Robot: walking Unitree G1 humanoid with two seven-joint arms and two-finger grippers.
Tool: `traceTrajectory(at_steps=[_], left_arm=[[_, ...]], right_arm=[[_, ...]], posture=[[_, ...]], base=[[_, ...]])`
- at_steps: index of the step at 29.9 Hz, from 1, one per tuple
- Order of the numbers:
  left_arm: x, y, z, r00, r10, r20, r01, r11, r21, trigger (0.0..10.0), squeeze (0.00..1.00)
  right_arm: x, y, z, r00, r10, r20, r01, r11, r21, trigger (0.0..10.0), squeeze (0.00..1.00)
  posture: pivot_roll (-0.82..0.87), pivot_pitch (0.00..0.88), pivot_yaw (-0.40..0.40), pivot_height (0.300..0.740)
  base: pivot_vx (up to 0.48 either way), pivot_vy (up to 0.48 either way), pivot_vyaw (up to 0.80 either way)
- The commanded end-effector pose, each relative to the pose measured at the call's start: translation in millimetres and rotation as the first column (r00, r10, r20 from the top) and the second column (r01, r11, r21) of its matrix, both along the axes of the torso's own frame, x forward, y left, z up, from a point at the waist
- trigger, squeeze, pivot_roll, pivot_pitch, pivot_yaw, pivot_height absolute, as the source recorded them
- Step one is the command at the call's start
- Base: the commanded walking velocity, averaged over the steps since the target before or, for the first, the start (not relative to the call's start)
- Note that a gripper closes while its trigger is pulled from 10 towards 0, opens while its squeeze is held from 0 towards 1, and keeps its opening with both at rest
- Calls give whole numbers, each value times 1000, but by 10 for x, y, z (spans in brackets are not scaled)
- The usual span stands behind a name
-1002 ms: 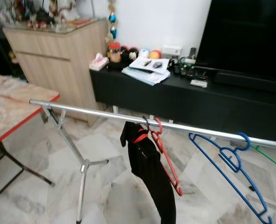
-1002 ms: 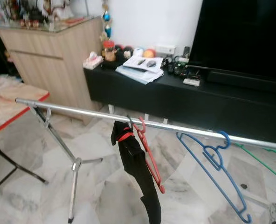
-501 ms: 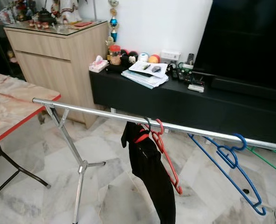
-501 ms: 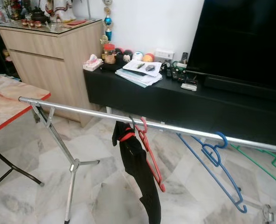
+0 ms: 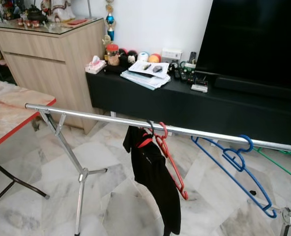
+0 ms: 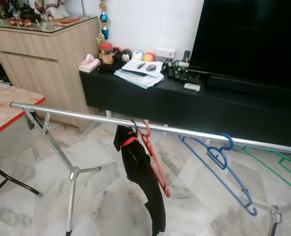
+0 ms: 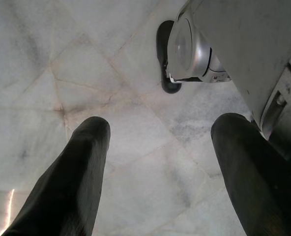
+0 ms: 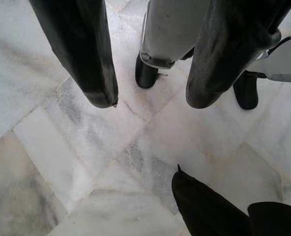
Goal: Hang hanger
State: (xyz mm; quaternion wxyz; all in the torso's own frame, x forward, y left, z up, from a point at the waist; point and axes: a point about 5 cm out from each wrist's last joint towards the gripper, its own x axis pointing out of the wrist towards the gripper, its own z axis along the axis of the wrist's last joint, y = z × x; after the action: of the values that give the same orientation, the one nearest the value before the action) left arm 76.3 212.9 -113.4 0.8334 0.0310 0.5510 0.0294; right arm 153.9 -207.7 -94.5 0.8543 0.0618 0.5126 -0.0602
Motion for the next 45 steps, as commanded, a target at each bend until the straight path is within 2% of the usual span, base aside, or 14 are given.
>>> traceTrajectory(at_steps=[1,21,45], left_arm=[[-28,-27,-10,1000,1,-9,-1,1000,-12,10000,0],[-21,-27,-9,1000,3,-5,-3,1000,-14,10000,0],[-20,-22,-7,1000,5,-2,-5,1000,-13,10000,0]], right_arm=[[-23,-17,-7,1000,-2,-9,2,1000,-3,10000,0],[-18,-15,-5,1000,-1,-8,1,1000,-1,10000,0],[-18,-9,-6,1000,4,-10,-4,1000,1,10000,0]], posture=[[81,0,-44,740],[81,0,-43,740],[84,0,-44,740]], base=[[0,0,0],[0,0,0],[-252,0,0]])
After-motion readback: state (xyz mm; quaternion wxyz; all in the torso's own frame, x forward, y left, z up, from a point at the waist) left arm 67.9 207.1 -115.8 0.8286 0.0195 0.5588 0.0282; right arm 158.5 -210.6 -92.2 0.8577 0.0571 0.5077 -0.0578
